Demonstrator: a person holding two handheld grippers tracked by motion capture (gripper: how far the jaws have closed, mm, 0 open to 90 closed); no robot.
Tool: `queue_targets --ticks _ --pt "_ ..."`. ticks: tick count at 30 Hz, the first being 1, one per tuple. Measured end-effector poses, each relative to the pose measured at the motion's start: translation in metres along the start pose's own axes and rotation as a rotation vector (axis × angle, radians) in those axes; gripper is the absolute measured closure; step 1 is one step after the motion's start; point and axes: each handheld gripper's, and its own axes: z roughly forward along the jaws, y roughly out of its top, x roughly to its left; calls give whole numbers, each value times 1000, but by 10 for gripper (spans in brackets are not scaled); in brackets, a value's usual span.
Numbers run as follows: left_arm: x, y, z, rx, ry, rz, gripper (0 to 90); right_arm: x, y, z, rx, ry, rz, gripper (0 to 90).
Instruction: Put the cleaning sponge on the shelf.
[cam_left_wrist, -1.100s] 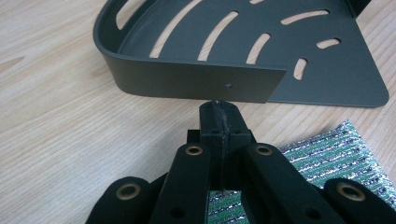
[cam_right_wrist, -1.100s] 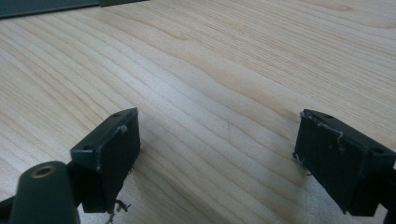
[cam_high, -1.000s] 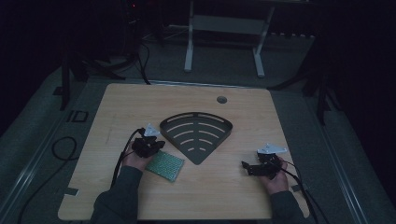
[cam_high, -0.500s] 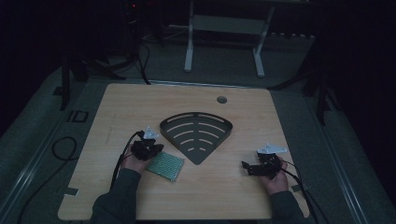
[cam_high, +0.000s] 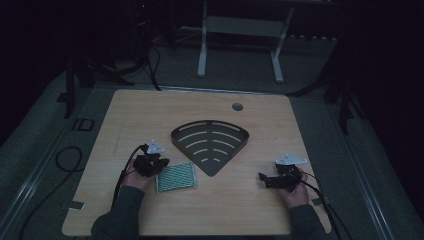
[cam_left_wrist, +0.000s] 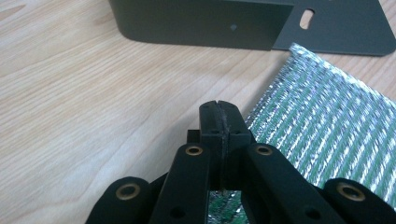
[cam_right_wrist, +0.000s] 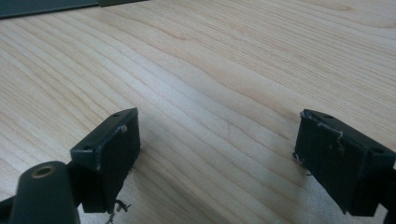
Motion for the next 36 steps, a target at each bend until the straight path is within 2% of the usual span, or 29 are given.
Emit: queue_targets --ticks 17,22,27,28,36 --pt "-8 -13 -22 6 -14 0 897 0 0 0 1 -1 0 136" --pt "-10 -7 -28 -3 -26 -3 820 0 0 0 1 -1 0 136" --pt "-11 -2 -29 -1 -35 4 784 0 0 0 0 -1 0 136" --pt "-12 5 -27 9 -47 4 769 0 0 0 0 0 1 136" --pt "-13 19 -16 52 -77 18 744 0 0 0 0 -1 0 136"
